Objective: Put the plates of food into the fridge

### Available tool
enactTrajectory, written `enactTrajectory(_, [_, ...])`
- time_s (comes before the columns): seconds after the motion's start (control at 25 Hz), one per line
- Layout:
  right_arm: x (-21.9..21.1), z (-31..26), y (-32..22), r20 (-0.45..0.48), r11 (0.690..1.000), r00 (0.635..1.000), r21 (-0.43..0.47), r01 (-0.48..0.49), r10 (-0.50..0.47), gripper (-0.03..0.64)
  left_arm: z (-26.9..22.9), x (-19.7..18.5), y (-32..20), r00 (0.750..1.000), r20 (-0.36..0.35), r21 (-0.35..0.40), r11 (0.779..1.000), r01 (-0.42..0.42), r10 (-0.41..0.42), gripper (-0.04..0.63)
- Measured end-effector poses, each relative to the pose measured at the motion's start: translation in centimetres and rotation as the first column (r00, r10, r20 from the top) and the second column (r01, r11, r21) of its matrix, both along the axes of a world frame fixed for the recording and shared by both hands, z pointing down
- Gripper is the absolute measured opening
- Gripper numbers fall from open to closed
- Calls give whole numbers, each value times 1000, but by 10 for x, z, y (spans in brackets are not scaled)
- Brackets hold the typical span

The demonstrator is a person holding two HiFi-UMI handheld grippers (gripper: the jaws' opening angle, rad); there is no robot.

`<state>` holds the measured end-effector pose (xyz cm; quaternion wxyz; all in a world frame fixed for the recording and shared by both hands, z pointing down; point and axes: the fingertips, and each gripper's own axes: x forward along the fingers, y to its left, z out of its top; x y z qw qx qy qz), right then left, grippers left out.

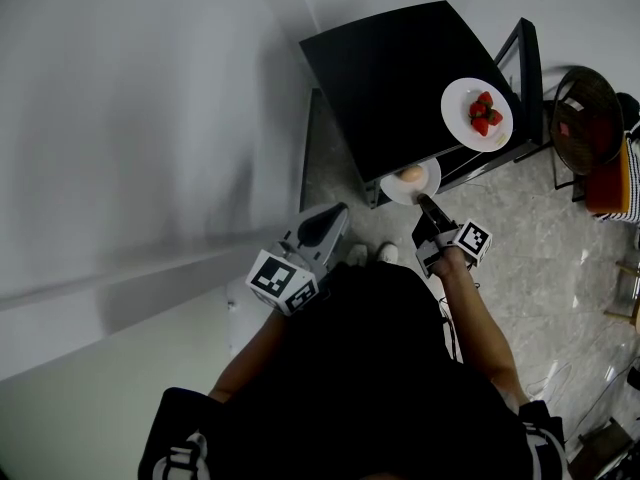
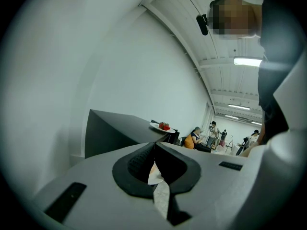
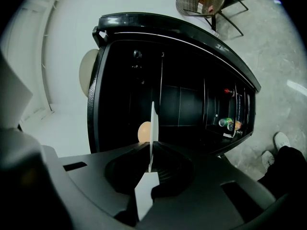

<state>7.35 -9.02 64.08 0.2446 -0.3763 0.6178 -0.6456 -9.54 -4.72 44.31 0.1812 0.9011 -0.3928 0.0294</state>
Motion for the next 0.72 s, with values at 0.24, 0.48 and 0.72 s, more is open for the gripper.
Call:
enactTrajectory(0.24, [-8, 2, -17, -12, 1000, 1000, 1, 15, -15, 37, -1, -4, 0, 1000, 7, 3, 1000, 21, -21, 25])
enactTrajectory(0.48, [-13, 9, -32, -4, 1000, 1000, -17, 2, -2, 34, 0, -10, -1, 999, 7, 0, 999, 39, -39, 25])
enactTrajectory(0.72, [-20, 14, -44, 15, 999, 1000, -39, -14, 15, 34, 0, -14, -2, 999, 12, -7, 999, 49, -49, 25])
